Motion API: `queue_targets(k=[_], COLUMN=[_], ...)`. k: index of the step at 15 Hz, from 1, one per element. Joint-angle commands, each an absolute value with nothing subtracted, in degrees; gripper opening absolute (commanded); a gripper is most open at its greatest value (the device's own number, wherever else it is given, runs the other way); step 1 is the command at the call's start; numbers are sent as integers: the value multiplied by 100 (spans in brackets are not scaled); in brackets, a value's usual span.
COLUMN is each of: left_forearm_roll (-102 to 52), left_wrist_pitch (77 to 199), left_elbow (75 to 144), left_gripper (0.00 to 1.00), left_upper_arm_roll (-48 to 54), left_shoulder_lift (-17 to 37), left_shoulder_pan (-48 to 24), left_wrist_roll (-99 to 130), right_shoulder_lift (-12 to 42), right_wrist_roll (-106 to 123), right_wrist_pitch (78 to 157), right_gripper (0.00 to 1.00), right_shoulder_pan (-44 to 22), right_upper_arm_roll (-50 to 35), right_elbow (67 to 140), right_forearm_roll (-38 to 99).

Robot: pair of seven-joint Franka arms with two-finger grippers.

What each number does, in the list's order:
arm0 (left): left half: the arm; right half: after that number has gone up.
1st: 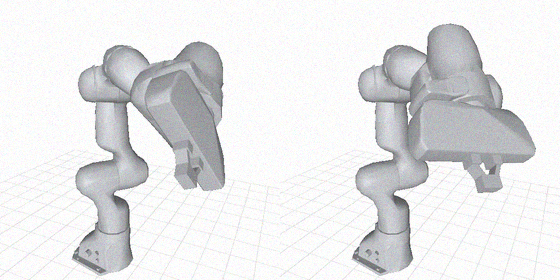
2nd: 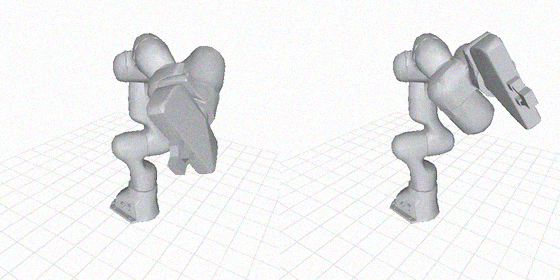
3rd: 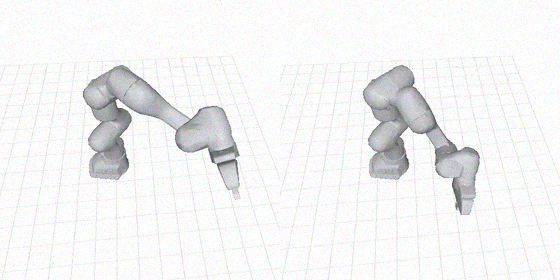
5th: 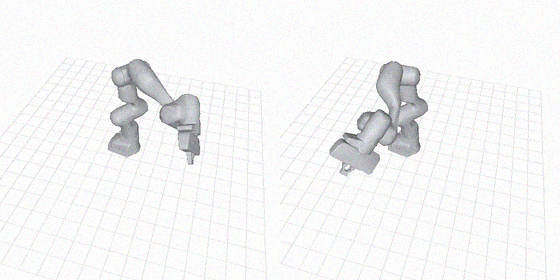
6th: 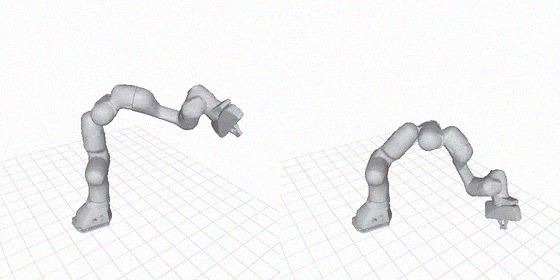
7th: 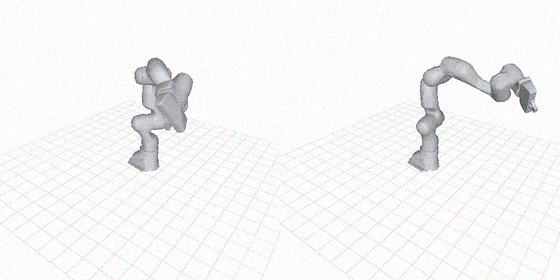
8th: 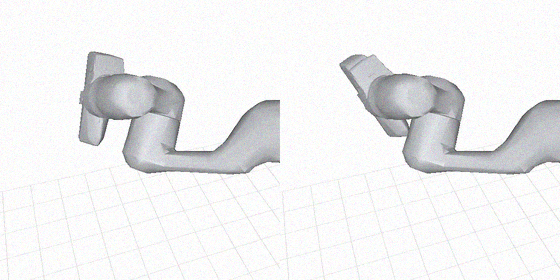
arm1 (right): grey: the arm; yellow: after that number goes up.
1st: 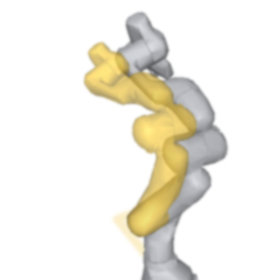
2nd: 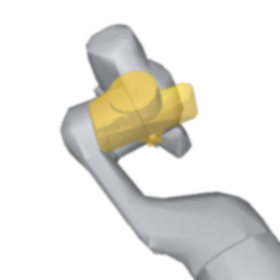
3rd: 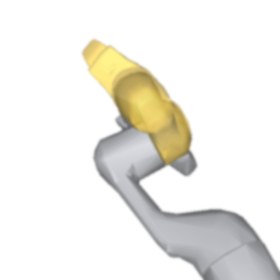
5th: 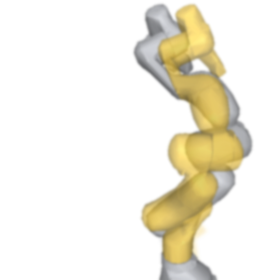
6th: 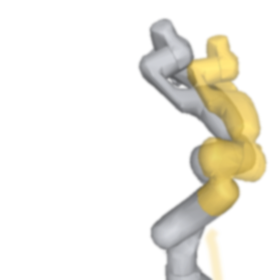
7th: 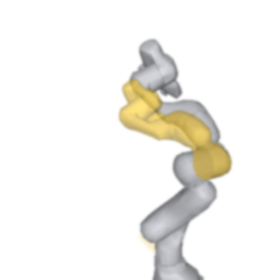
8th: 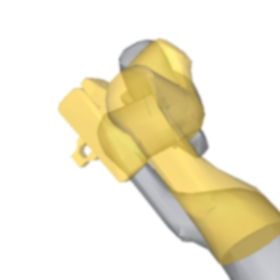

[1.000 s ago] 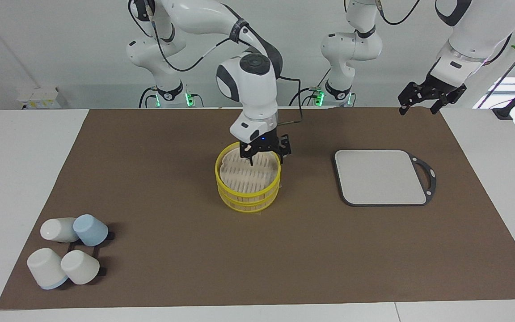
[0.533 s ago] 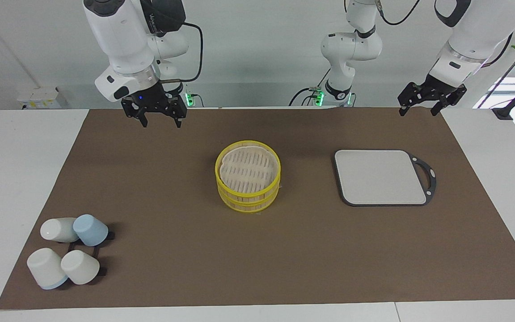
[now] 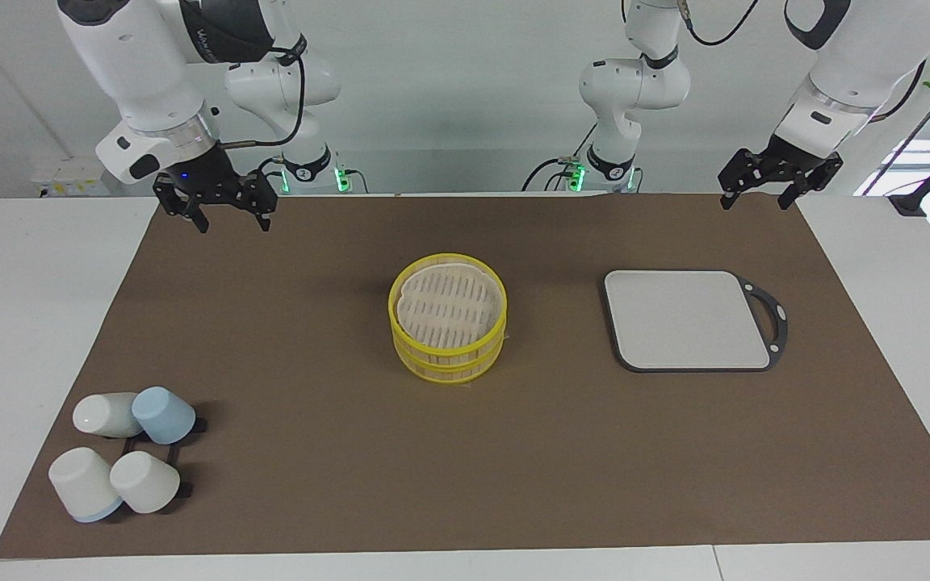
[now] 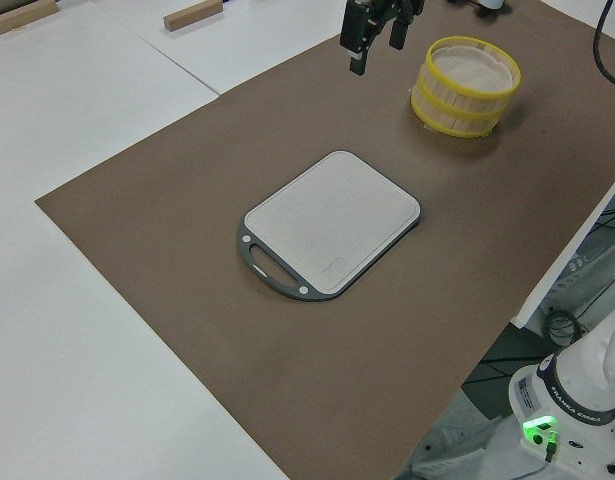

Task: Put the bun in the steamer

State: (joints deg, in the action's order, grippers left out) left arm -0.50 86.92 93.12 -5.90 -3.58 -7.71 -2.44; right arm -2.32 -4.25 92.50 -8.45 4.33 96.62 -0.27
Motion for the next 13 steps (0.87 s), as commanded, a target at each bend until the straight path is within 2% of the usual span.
queue_targets(k=[1, 13], left_forearm_roll=[-141, -141], left_wrist_pitch=[8815, 8815], left_elbow=[9431, 9422], left_gripper=[100, 100], left_upper_arm_roll=[-536, -536], left_shoulder_lift=[-448, -439], left_shoulder_pan=[-659, -659], left_wrist_roll=[-352, -316], right_shoulder_lift=[-273, -290], right_wrist_roll=[-352, -343], right_wrist_pitch=[9404, 9220], right_gripper=[100, 100], right_shoulder_pan=[-826, -791], right_upper_arm_roll=[378, 360], right_elbow=[9747, 9765], right_forearm_roll=[-184, -255])
